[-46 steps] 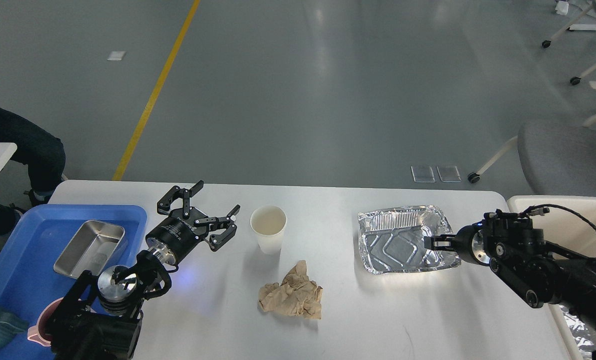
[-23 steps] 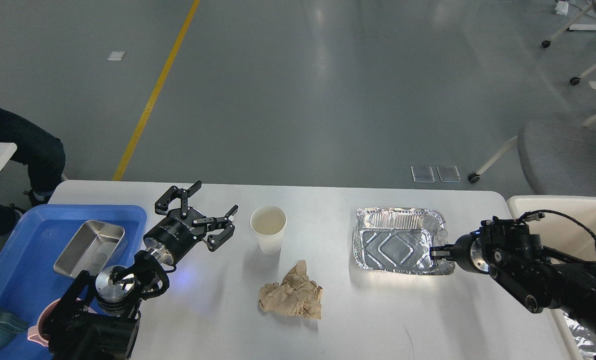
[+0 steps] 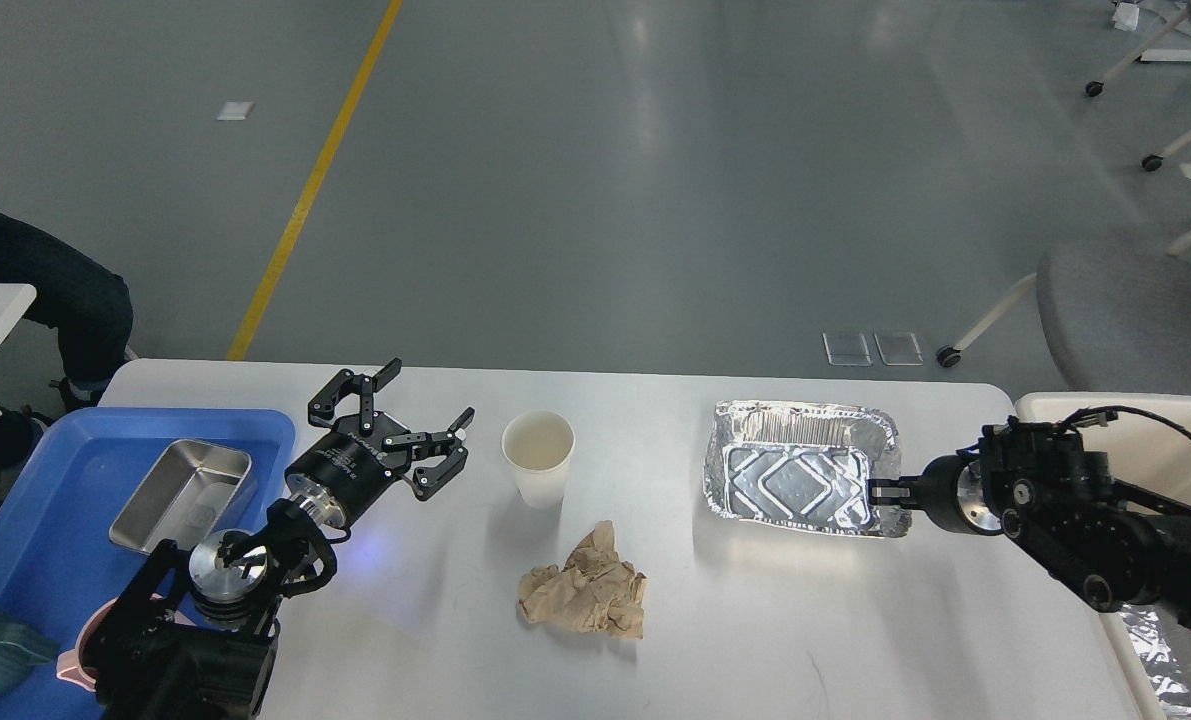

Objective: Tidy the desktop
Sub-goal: 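Lift the foil tray up off the table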

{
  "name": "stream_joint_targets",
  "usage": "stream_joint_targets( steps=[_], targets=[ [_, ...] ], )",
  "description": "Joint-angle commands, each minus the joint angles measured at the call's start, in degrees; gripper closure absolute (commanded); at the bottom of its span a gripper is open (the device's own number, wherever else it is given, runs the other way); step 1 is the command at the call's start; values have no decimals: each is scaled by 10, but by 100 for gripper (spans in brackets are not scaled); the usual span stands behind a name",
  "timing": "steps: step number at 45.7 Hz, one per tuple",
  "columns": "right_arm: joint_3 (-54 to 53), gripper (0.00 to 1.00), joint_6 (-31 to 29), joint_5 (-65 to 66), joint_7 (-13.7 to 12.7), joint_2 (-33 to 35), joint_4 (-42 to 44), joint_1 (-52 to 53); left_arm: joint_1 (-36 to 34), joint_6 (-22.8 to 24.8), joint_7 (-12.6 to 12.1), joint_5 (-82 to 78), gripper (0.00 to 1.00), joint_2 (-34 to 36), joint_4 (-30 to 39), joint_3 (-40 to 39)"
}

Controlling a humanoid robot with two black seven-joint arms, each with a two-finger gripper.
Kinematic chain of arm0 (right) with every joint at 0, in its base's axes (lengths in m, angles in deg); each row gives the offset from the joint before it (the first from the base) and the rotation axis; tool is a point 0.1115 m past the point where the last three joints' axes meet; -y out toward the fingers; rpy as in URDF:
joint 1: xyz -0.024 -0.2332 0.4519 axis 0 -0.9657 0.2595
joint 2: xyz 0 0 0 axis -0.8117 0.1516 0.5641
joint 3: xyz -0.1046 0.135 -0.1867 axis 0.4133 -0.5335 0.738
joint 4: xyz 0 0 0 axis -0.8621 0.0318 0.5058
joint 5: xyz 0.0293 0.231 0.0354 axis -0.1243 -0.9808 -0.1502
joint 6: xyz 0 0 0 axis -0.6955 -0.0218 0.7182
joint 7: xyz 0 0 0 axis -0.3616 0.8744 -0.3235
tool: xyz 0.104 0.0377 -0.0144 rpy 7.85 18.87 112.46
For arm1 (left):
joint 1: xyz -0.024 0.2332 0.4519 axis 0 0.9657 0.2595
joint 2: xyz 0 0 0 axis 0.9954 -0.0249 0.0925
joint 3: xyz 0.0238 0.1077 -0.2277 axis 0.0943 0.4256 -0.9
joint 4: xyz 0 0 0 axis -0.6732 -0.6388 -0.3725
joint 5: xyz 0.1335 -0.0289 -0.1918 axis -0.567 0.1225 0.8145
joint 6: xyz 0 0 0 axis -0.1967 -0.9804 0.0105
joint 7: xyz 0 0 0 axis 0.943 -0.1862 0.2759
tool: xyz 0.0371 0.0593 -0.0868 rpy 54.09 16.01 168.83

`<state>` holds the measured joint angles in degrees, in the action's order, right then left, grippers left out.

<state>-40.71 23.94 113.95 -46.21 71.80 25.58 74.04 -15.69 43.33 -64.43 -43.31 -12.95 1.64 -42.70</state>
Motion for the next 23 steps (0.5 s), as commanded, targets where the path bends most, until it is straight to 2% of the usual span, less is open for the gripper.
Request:
stream_joint_targets(
  steps=[1,15,23],
  targets=[
    [-1,100,-7,-59,-1,68,-52,4,-4,0,-1,0,0,1,-1,1],
    [-22,100,-19,-151,2,221,-214,-4,-8,-2,-1,0,0,12,-5,2],
    [-44,100,-19,-152,20,246,-281,-7,-7,-3,-1,-1,0,14,-5,2]
  ],
)
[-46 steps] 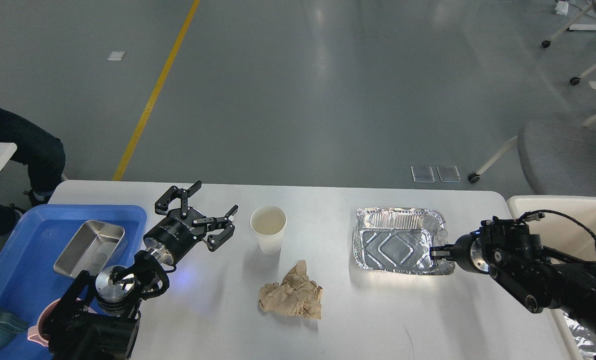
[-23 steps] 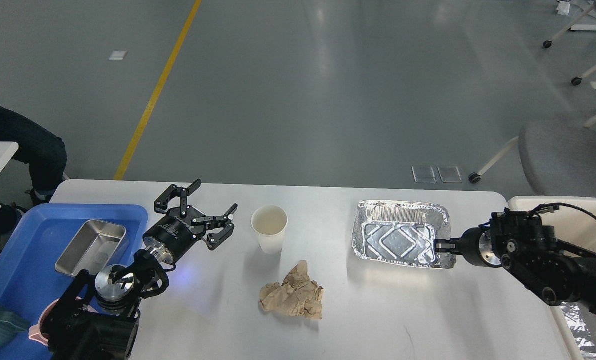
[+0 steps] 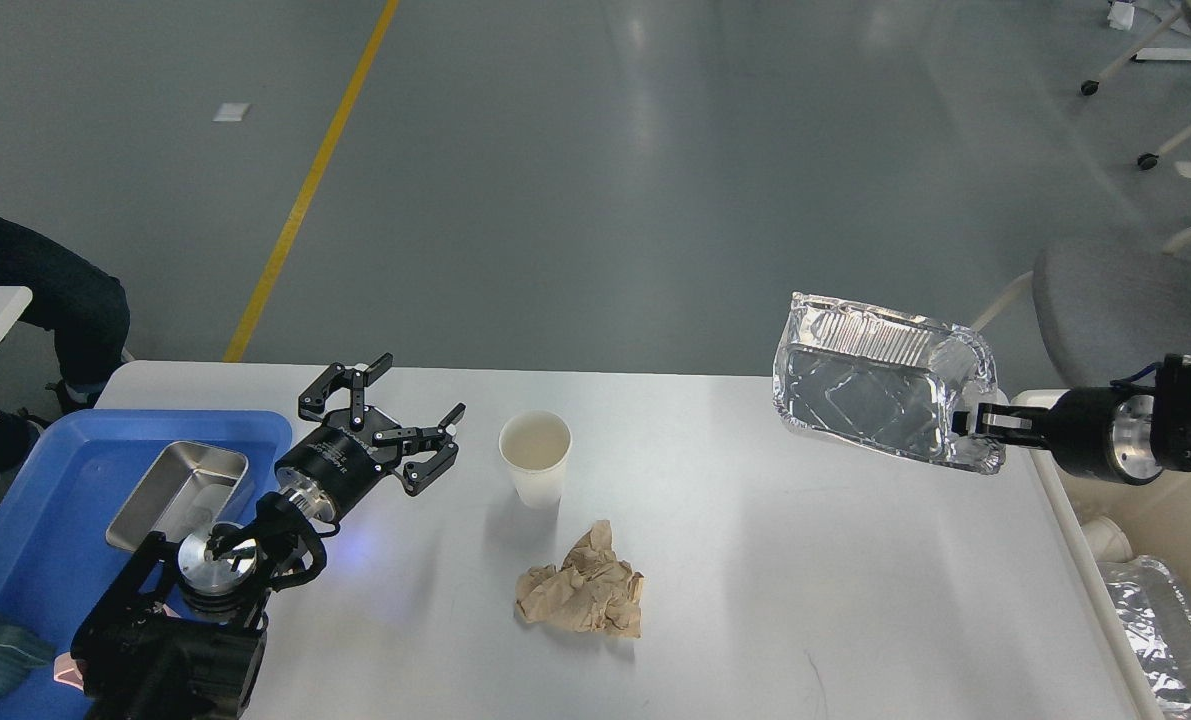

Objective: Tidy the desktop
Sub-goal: 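Lift the foil tray up off the table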

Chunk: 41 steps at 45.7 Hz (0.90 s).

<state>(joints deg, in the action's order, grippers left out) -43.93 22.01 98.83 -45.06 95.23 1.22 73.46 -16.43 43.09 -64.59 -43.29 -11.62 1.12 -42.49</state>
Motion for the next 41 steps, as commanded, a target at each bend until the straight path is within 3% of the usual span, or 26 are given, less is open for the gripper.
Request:
stream_joint_targets(
  steps=[1,22,29,32,37,41],
  targets=[
    [-15,100,0,0,9,12,-43,0,0,-2,0,-1,0,1,0,0],
    [-30,100,-18,-1,5,11,-182,6,6,-5,-2,-6,0,3,0,0],
    [-27,100,-20,4,-2,6,-182,-3,3,-5,-2,-18,0,3,0,0],
    [-23,100,-22,10,-13,6,-182,-5,3,-5,-2,-24,0,3,0,0],
    [-19,100,-22,20,-53,-3,-181,-8,0,-5,-2,-33,0,3,0,0],
    [-12,100,-25,21,-63,-15,-178,-19,0,-6,-2,-36,0,2,0,0]
  ],
)
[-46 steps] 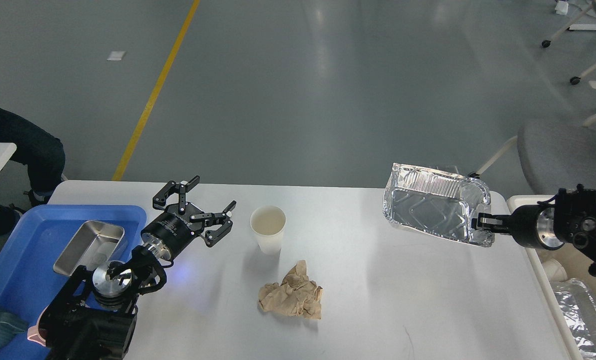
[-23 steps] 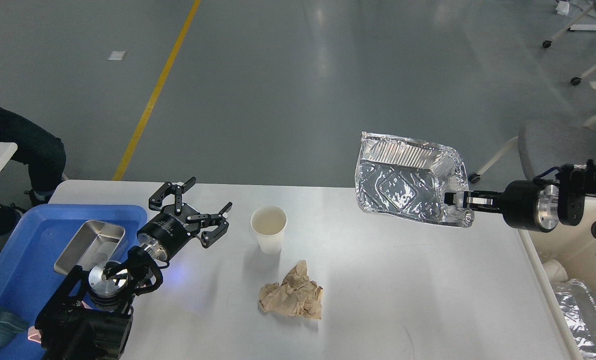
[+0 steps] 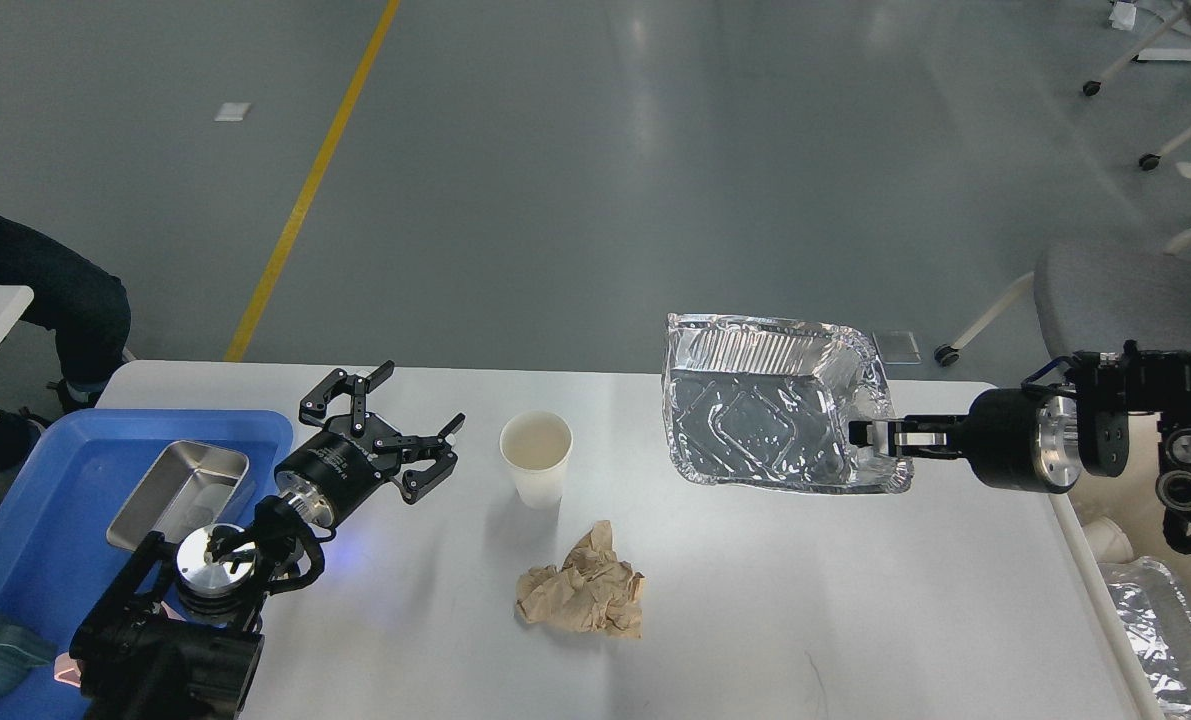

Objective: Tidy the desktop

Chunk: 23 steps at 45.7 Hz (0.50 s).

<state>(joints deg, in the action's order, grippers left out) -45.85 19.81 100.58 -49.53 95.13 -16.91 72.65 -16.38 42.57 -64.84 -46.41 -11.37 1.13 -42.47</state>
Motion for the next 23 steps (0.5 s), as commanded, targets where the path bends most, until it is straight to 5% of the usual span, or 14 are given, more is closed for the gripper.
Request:
stream_joint_targets(
  steps=[1,23],
  targets=[
    [9,100,-4,4,-20,-16,4,-15,-1,-1,0,-5,0,-2,0,0],
    [22,100,-13,14,-40,-74,4,-28,3,0,0,-4,0,0,0,27]
  ],
)
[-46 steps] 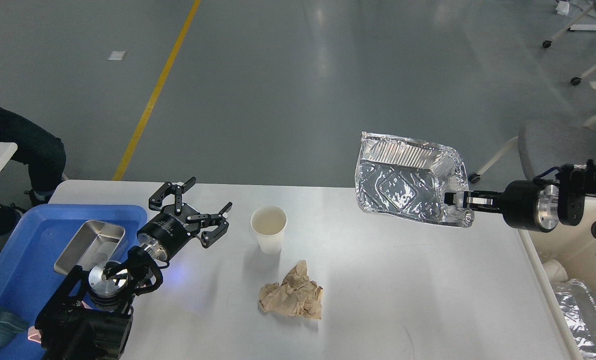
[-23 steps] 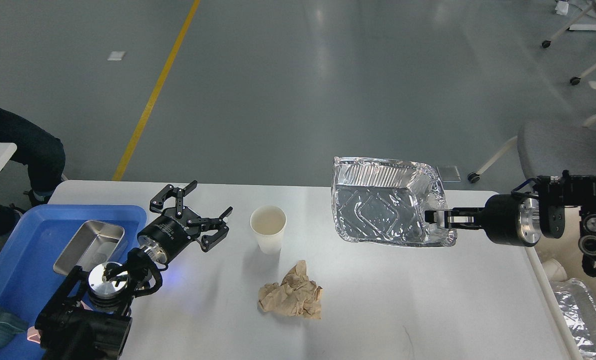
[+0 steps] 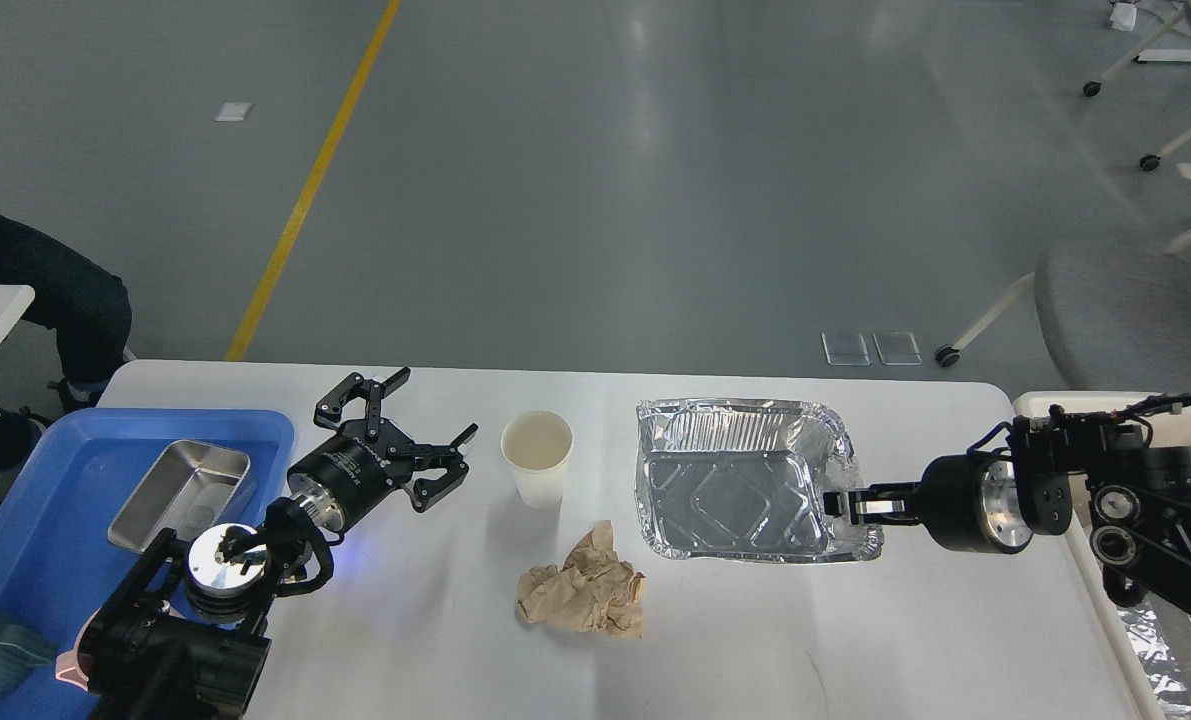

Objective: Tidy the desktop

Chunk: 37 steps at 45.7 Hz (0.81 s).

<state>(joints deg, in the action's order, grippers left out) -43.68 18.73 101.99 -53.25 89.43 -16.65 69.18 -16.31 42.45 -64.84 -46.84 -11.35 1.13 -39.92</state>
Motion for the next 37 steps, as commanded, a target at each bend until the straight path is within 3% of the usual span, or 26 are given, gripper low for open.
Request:
stream_joint_targets(
  steps=[1,21,31,37],
  targets=[
    [0,100,-2,-2,-4,-20,1,9,3,0,0,0,0,0,0,2],
    [-1,100,-1,-2,-7,-98,42,19,3,26,4,1,0,13,3,-3],
    [-1,100,-1,-3,-6,-99,45,19,-3,34,-3,8,0,25,2,-3],
    [-1,100,-1,-4,-6,-95,44,17,-3,112,-3,10,0,27,1,-7]
  ],
)
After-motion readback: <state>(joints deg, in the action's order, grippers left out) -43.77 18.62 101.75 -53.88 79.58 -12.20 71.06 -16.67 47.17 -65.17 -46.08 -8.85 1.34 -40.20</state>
